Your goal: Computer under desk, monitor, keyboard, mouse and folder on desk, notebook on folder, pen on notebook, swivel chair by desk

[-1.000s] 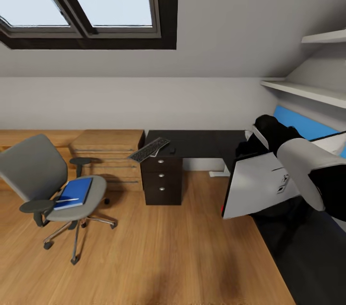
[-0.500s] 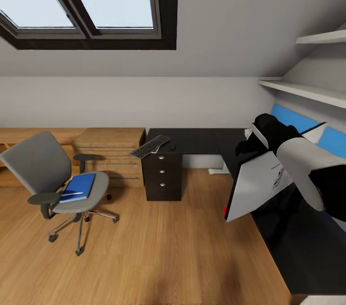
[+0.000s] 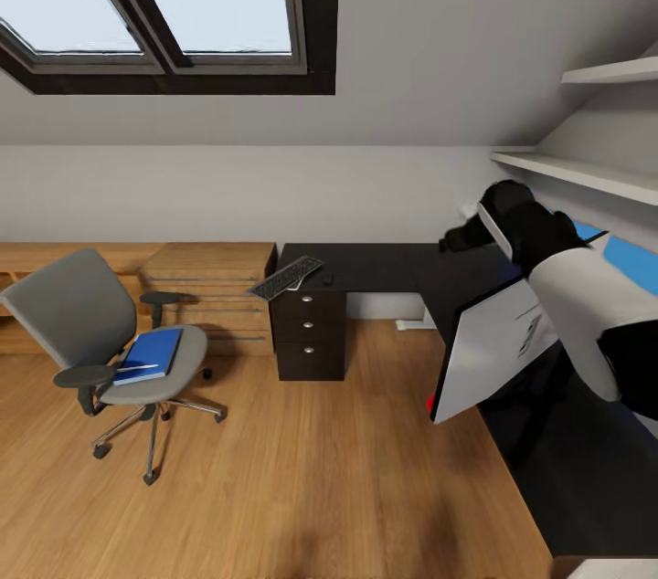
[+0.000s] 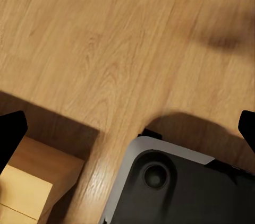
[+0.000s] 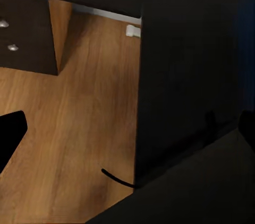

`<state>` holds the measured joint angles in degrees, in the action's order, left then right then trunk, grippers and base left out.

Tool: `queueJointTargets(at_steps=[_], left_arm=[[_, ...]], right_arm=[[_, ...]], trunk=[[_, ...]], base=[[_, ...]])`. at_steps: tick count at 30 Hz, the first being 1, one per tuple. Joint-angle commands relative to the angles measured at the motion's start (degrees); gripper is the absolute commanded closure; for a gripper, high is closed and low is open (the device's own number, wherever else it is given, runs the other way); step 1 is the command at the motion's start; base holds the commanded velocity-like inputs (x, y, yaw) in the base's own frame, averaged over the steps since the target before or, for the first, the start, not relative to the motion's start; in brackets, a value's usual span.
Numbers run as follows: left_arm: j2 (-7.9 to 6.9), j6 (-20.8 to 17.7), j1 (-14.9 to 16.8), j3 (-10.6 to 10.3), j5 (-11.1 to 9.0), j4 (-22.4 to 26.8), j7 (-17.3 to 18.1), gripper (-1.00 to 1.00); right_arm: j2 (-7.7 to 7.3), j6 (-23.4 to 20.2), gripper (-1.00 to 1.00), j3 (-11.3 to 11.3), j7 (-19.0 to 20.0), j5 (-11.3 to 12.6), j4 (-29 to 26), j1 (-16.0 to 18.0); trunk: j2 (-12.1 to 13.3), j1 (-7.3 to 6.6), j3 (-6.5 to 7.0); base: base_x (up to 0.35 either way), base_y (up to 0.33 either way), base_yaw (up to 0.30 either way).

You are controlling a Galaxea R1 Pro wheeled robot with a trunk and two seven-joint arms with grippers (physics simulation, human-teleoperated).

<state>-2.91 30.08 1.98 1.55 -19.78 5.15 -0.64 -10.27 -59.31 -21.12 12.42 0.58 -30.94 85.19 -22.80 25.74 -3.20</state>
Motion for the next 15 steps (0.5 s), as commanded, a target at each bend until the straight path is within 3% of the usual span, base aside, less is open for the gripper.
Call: queueJointTargets(at_steps=[1, 2, 4, 9, 12, 15], left_arm=[[0.01, 0.16, 0.05, 0.13, 0.11, -0.03, -0.07, -1.00], [0.11, 0.10, 0.05, 0.12, 0.16, -0.05, -0.05, -1.00], [0.66, 0.08, 0.05, 0.12, 0.16, -0.05, -0.03, -1.00], [1.12, 0.07, 0.05, 0.09, 0.18, -0.15, 0.02, -1.00], [1.29, 0.00, 0.05, 0.01, 0.18, -0.44, 0.02, -1.00], [1.31, -0.01, 0.05, 0.01, 0.18, -0.47, 0.02, -1.00]], right_arm=[[-0.15, -0.19, -1.00, -0.32, 0.14, 0.02, -1.01, 0.07], [-0.79, 0.02, -1.00, 1.25, 0.08, 0.03, -6.69, 0.07], [-1.53, 0.21, -1.00, 2.80, 0.07, 0.03, -10.07, 0.07], [-3.11, 0.28, -1.00, 5.16, 0.06, 0.04, -15.08, 0.07], [-5.85, 0.38, -1.00, 7.75, 0.11, 0.04, -17.75, 0.07], [-7.11, 0.41, -1.00, 8.53, 0.08, 0.09, -18.16, 0.07]], trunk=[[-0.12, 0.04, -0.14], [-0.12, 0.04, -0.14], [-0.12, 0.04, -0.14], [-0.12, 0.04, -0.14], [-0.12, 0.04, -0.14], [-0.12, 0.04, -0.14]], base=[[0.000, 0.000, 0.000], [0.000, 0.000, 0.000], [0.000, 0.000, 0.000], [-0.027, -0.004, 0.000], [-0.216, -0.087, 0.000], [-0.273, -0.154, 0.000]])
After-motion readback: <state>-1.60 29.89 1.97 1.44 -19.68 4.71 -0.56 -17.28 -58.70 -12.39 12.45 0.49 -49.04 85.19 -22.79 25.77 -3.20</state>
